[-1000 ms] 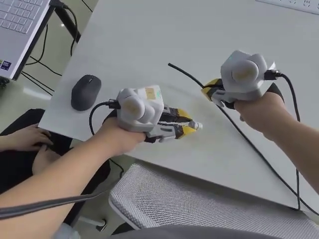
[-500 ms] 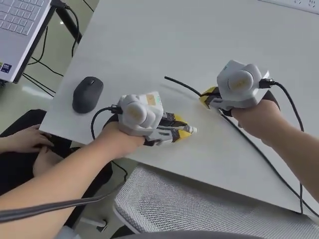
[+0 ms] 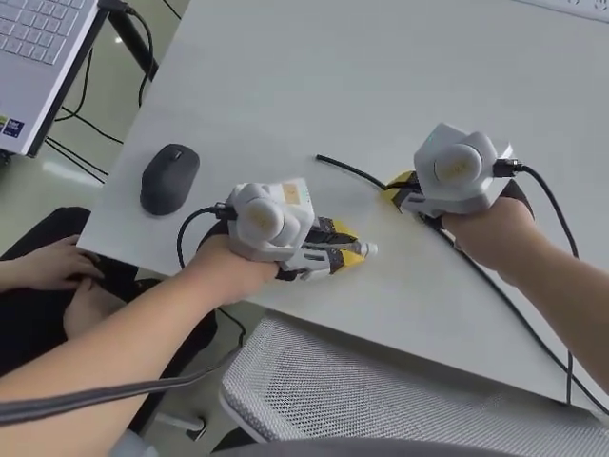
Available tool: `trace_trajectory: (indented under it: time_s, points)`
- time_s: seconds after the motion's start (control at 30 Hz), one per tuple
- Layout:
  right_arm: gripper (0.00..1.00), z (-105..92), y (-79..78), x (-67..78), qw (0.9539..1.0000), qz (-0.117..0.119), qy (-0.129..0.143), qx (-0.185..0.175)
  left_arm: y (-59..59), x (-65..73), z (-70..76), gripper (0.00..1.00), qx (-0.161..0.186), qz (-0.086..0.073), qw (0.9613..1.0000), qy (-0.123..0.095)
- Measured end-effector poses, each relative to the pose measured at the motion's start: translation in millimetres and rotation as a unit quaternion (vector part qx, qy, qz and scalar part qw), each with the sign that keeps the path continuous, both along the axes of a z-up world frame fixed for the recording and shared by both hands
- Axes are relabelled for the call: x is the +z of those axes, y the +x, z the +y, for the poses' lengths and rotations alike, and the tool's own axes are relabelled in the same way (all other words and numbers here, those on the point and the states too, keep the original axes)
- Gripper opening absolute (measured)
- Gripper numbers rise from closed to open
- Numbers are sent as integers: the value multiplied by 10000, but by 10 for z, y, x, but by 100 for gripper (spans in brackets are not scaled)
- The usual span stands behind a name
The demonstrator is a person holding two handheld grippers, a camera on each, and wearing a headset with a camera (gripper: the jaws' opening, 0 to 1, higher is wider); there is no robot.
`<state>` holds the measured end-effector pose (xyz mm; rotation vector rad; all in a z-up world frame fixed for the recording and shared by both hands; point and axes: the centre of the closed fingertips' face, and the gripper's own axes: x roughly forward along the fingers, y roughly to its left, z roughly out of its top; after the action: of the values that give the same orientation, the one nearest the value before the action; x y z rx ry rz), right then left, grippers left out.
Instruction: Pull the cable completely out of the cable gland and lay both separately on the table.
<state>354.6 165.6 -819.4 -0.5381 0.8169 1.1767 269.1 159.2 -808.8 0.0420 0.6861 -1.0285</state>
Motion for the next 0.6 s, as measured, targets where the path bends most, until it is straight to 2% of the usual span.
trace_trajectory:
  time_s: [0.33, 0.47, 0.6]
  points:
    - [0, 2, 1, -3, 9999, -113, -27, 62, -27, -33, 0, 16, -71, -46, 9999, 105]
    - [0, 1, 0, -5, 9998, -155, -58, 100, -32, -43, 7, 16, -102, -115, 9997, 200]
    - [0, 2, 4, -12, 9996, -212, -99, 156, -46, -64, 12, 16, -141, -113, 9994, 298]
